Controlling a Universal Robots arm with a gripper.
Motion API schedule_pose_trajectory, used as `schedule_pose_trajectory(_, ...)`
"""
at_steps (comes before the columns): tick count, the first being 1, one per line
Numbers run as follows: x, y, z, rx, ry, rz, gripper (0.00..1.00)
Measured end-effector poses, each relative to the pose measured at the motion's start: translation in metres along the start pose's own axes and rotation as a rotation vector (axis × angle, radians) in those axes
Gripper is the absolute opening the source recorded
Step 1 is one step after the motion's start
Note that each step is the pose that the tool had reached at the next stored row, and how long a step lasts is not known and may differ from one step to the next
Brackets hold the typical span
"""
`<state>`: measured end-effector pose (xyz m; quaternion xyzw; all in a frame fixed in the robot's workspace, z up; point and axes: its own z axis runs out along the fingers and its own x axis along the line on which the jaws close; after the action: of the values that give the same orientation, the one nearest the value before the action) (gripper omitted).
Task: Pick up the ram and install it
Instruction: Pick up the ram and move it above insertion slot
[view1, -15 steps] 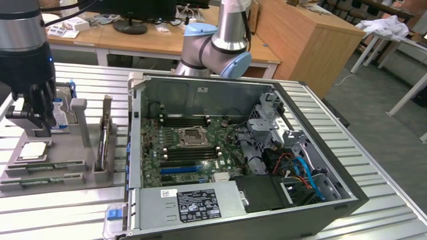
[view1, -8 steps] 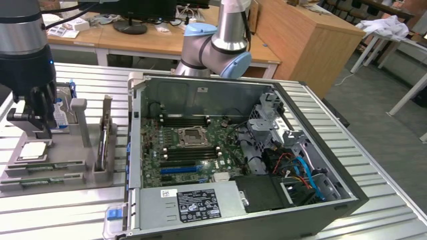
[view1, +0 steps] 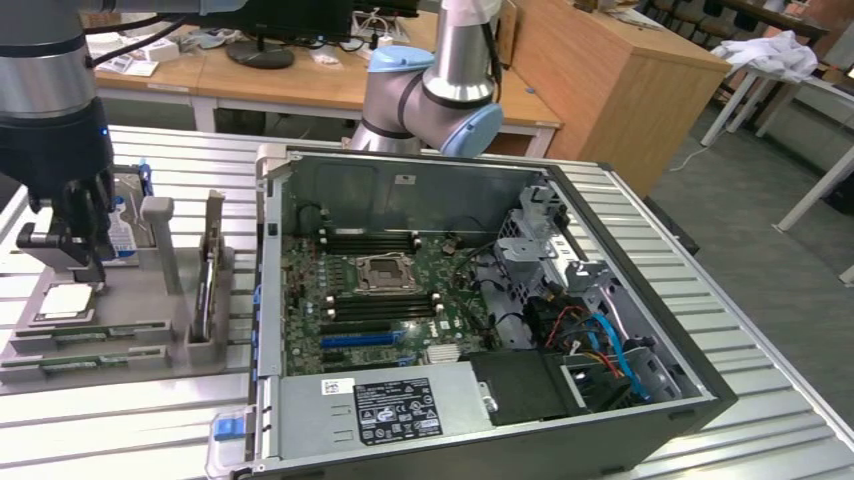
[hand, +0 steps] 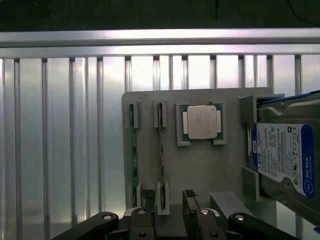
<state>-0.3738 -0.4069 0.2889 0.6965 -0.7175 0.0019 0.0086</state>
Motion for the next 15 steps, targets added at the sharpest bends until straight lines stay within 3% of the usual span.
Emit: schedule_pose_trajectory(15,0.000,0.0000,0.0122,0.0001,-0.0001,0.000,0.36)
